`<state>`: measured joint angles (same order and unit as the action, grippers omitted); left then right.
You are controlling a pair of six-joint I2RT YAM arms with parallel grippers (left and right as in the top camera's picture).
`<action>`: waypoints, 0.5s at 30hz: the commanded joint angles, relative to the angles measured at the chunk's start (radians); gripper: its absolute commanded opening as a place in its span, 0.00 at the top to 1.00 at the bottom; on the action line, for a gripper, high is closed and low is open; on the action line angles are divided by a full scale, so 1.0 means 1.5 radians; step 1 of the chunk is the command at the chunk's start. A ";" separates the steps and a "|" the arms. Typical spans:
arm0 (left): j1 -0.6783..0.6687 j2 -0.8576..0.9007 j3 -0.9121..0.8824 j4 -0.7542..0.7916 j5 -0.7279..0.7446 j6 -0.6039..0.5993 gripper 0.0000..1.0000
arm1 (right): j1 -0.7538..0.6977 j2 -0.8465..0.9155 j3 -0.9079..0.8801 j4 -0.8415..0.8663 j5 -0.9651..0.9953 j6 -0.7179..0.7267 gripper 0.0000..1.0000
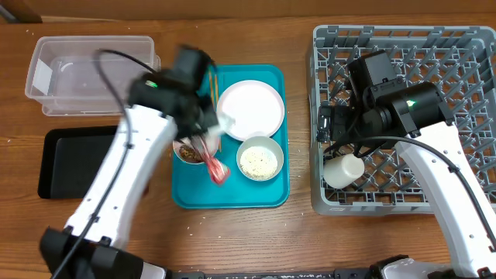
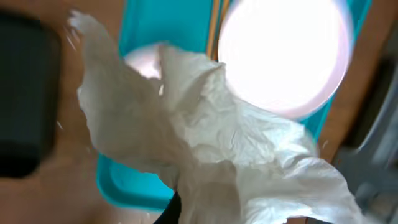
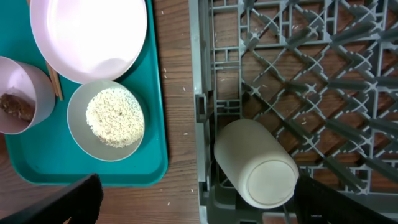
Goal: Sort waste into correct bins and load items into the dishwasher
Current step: 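Move the tissue and wrapper into the clear plastic bin and release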
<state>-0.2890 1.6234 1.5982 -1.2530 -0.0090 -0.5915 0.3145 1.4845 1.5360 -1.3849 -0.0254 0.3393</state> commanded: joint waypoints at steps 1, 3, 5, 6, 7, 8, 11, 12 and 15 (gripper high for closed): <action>0.093 -0.003 0.066 0.013 -0.008 0.064 0.96 | -0.001 0.000 0.000 0.004 0.004 0.000 0.00; 0.151 -0.003 0.074 0.049 -0.026 0.066 0.96 | -0.001 0.000 0.000 0.007 0.004 0.000 0.00; 0.226 0.008 0.073 0.119 -0.041 0.065 0.96 | -0.001 0.000 0.000 0.010 0.004 0.001 0.00; 0.253 0.018 0.073 0.151 -0.041 0.065 0.96 | -0.001 0.000 0.000 0.012 0.003 0.001 0.00; 0.277 0.030 0.073 0.185 -0.041 0.064 0.96 | -0.001 0.000 0.000 0.012 0.003 0.001 0.00; 0.292 0.041 0.073 0.210 -0.041 0.060 0.96 | -0.001 0.000 0.000 0.013 0.004 0.000 0.00; 0.328 0.092 0.073 0.303 -0.042 0.038 0.96 | -0.001 0.000 0.000 0.017 0.004 0.000 0.00; 0.336 0.114 0.073 0.337 -0.048 0.025 0.96 | -0.001 0.000 0.000 0.018 0.004 0.000 0.00; 0.346 0.181 0.073 0.425 -0.064 -0.017 0.96 | -0.001 0.000 0.000 0.020 0.004 0.000 0.00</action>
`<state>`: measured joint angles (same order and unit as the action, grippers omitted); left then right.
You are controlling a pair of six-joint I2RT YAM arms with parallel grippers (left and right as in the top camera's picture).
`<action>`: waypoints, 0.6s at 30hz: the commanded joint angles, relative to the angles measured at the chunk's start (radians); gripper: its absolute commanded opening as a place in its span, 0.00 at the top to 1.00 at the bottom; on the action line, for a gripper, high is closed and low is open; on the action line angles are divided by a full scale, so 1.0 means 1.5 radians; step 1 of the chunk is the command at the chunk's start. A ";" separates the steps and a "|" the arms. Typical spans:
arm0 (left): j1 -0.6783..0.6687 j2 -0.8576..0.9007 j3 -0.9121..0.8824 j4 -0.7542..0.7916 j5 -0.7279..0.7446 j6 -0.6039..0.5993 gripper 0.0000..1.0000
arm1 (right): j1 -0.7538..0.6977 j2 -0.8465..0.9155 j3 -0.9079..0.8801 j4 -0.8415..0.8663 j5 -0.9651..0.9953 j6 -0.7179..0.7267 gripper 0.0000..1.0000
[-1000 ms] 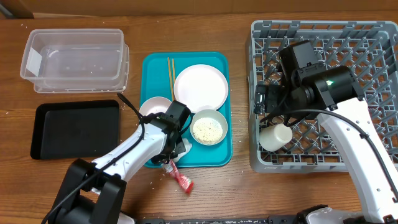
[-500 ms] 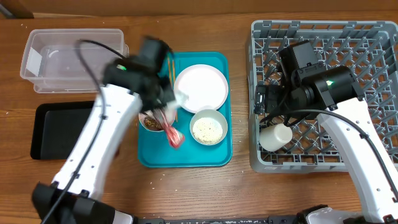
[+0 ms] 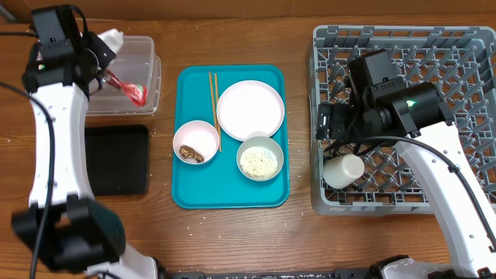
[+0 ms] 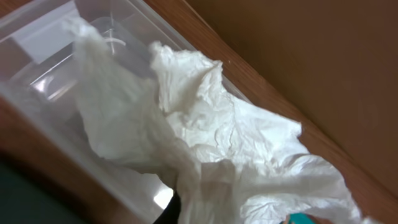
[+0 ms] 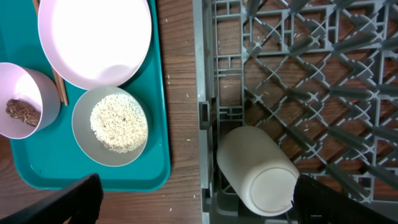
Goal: Sort waste into correct bins and load items into the dishwasher
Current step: 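Move the tissue and wrapper into the clear plastic bin and release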
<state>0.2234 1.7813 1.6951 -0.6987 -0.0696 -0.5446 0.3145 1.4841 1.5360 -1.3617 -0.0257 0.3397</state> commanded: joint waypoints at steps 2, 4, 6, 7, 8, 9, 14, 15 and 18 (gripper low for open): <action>0.005 0.117 0.009 0.092 -0.037 -0.074 0.96 | -0.001 0.000 0.000 0.004 0.004 0.000 0.00; 0.005 0.156 0.009 0.116 -0.047 -0.090 0.96 | -0.001 0.000 0.000 0.003 0.004 0.000 0.00; 0.005 0.190 0.009 0.137 -0.051 -0.094 0.94 | -0.001 0.000 0.000 0.003 0.004 0.000 0.00; 0.005 0.197 0.009 0.141 -0.052 -0.094 0.91 | -0.001 0.000 0.000 0.003 0.004 0.000 0.00; 0.005 0.206 0.009 0.148 -0.055 -0.094 0.80 | -0.001 0.000 0.000 0.004 0.004 0.000 0.00; 0.005 0.212 0.009 0.150 -0.061 -0.094 0.73 | -0.001 0.000 0.000 0.007 0.004 0.000 0.00; 0.008 0.208 0.021 0.150 -0.085 -0.065 0.26 | -0.001 0.000 0.000 0.024 0.004 0.000 0.00; 0.009 0.207 0.027 0.145 -0.082 -0.056 0.18 | -0.001 0.000 0.000 0.027 0.004 0.000 0.00; 0.009 0.197 0.051 0.114 -0.081 -0.028 0.00 | -0.001 0.000 0.000 0.033 0.000 -0.001 0.00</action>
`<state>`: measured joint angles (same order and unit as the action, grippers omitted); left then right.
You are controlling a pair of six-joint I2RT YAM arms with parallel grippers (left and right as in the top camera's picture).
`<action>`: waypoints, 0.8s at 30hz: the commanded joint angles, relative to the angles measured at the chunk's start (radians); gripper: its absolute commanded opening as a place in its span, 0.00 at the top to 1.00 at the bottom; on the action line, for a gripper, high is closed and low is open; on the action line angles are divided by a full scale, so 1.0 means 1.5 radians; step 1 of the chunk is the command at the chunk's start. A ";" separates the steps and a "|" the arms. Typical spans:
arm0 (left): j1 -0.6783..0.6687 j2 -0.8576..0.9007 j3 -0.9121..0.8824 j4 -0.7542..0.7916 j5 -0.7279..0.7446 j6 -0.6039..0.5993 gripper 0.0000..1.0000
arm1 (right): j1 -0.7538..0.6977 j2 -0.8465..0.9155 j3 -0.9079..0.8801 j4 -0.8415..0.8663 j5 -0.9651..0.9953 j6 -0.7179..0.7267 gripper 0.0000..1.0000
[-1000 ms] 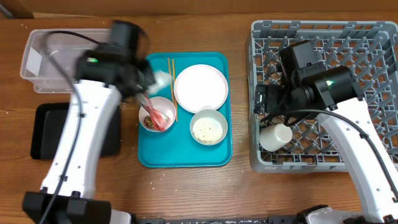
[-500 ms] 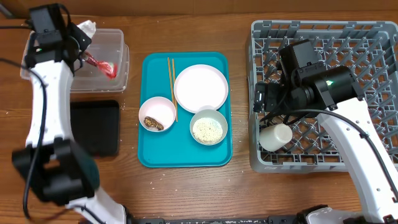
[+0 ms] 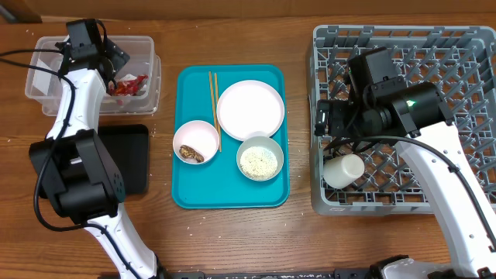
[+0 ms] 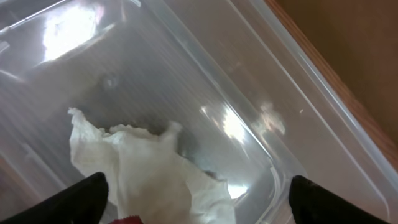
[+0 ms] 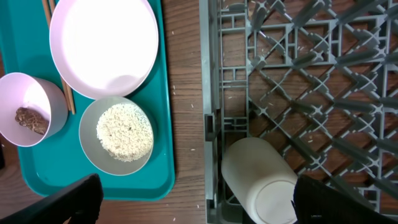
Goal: Sort waste into correct bins and load items into the dishwasher
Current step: 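Move the tissue and wrapper into the clear plastic bin and release, then grasp the pink bowl with food scraps using the left gripper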
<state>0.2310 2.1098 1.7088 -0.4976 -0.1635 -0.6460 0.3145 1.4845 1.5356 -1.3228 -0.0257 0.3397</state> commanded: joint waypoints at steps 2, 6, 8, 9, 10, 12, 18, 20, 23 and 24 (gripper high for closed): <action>0.004 -0.037 0.069 -0.060 -0.015 0.064 0.00 | -0.001 0.000 0.000 0.009 -0.002 -0.003 0.00; 0.000 -0.073 0.129 -0.171 0.055 0.138 0.00 | -0.001 0.000 0.000 0.019 -0.044 -0.038 0.00; -0.005 -0.099 0.151 -0.247 0.120 0.170 0.00 | 0.003 0.000 0.000 0.034 -0.064 -0.038 0.00; -0.008 -0.115 0.155 -0.289 0.151 0.176 0.01 | 0.007 0.000 0.000 0.045 -0.075 -0.038 0.00; -0.010 -0.128 0.155 -0.320 0.174 0.177 0.02 | 0.011 0.000 0.000 0.052 -0.077 -0.038 0.00; -0.020 -0.154 0.155 -0.395 0.232 0.192 0.03 | 0.023 0.000 0.000 0.069 -0.079 -0.038 0.00; -0.112 -0.177 0.153 -0.596 0.267 0.288 0.12 | 0.048 0.000 0.000 0.111 -0.078 -0.037 0.00; -0.156 -0.177 0.142 -0.624 0.266 0.305 0.14 | 0.046 0.000 0.000 0.118 -0.076 -0.037 0.00; -0.233 -0.177 0.110 -0.638 0.257 0.306 0.19 | 0.027 0.000 0.000 0.119 -0.071 -0.035 0.00; -0.267 -0.177 0.092 -0.635 0.242 0.300 0.19 | 0.017 0.000 0.000 0.116 -0.071 -0.035 0.00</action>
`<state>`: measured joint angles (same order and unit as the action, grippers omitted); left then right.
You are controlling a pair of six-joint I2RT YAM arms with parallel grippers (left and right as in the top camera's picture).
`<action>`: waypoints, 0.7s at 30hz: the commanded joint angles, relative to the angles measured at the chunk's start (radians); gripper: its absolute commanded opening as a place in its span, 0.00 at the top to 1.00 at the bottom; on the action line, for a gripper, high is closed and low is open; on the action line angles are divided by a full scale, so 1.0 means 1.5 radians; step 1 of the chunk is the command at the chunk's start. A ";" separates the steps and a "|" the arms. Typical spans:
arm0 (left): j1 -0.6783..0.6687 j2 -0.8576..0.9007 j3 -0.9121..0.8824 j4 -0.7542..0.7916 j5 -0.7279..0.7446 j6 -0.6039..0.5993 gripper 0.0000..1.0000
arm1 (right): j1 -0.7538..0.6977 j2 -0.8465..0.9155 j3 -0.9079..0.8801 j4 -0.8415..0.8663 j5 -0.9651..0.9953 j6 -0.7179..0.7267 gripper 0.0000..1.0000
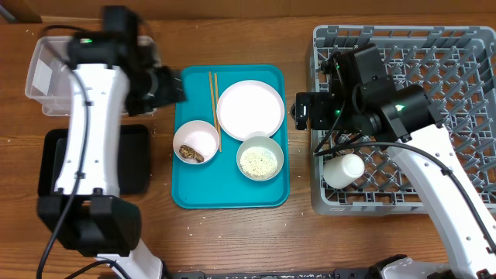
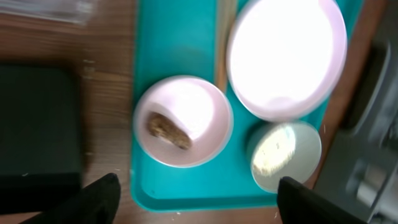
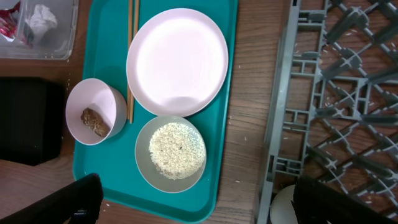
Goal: Sort waste into correct bins and load items into the dishwasher
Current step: 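Grasp the pink bowl with food scraps using the left gripper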
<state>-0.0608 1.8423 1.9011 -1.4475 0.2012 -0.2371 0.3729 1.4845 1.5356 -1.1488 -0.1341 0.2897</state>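
Note:
A teal tray (image 1: 194, 190) holds a white plate (image 1: 250, 109), a pink bowl (image 1: 195, 142) with a brown scrap, a grey bowl of rice (image 1: 259, 158) and chopsticks (image 1: 214, 108). My left gripper (image 1: 164, 87) hangs open and empty over the tray's left edge; in its wrist view the gripper (image 2: 199, 202) is above the pink bowl (image 2: 183, 121). My right gripper (image 1: 304, 112) is open between the tray and the dishwasher rack (image 1: 465, 77). A crumpled napkin (image 3: 40, 18) and a red wrapper lie in the clear bin (image 1: 43, 74).
A black bin (image 1: 54, 163) sits on the table left of the tray, below the clear bin. A white cup (image 1: 344, 170) lies on its side in the rack's front left corner. The left arm crosses over part of the clear bin.
My left gripper was open over the clear bin and is now open over the tray's left side. My right gripper has moved left from the rack's edge towards the tray.
My left gripper held the napkin and red wrapper above the tray, then over the clear bin. Then it was open with both lying in the bin. Now it is back by the tray, empty. The right gripper stayed open by the rack's left edge, then shifted left.

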 commanded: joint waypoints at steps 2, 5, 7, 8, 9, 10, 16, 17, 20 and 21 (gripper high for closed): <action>-0.141 0.001 -0.081 0.026 -0.070 0.007 0.18 | -0.052 0.000 0.000 -0.009 0.001 -0.002 0.00; -0.226 0.010 -0.174 0.100 -0.148 -0.016 0.17 | -0.083 0.000 0.000 -0.028 0.001 -0.005 0.00; -0.244 0.021 -0.227 0.158 -0.149 -0.016 0.18 | -0.094 0.000 0.000 -0.046 0.001 -0.020 0.00; -0.245 0.024 -0.243 0.179 -0.149 -0.012 0.19 | -0.094 0.000 0.000 -0.050 0.002 -0.025 0.00; -0.245 0.028 -0.263 0.205 -0.151 -0.007 0.21 | -0.094 0.000 0.000 -0.055 0.002 -0.025 0.00; -0.245 0.030 -0.272 0.216 -0.157 -0.009 0.22 | -0.094 0.000 0.000 -0.058 0.002 -0.025 0.00; -0.240 0.033 -0.313 0.288 -0.176 -0.053 0.27 | -0.094 0.000 0.000 -0.070 0.004 -0.025 0.00; -0.240 0.033 -0.323 0.305 -0.176 -0.061 0.29 | -0.094 0.000 0.000 -0.072 0.004 -0.025 0.00; -0.240 0.033 -0.355 0.344 -0.177 -0.086 0.38 | -0.094 0.000 0.000 -0.076 0.004 -0.025 0.00; -0.240 0.033 -0.365 0.356 -0.177 -0.096 0.41 | -0.094 0.000 0.000 -0.077 0.004 -0.025 0.00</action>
<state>-0.4248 1.8835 1.4040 -0.9424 -0.0425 -0.3103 0.2356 1.4845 1.5356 -1.2617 -0.1299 0.2611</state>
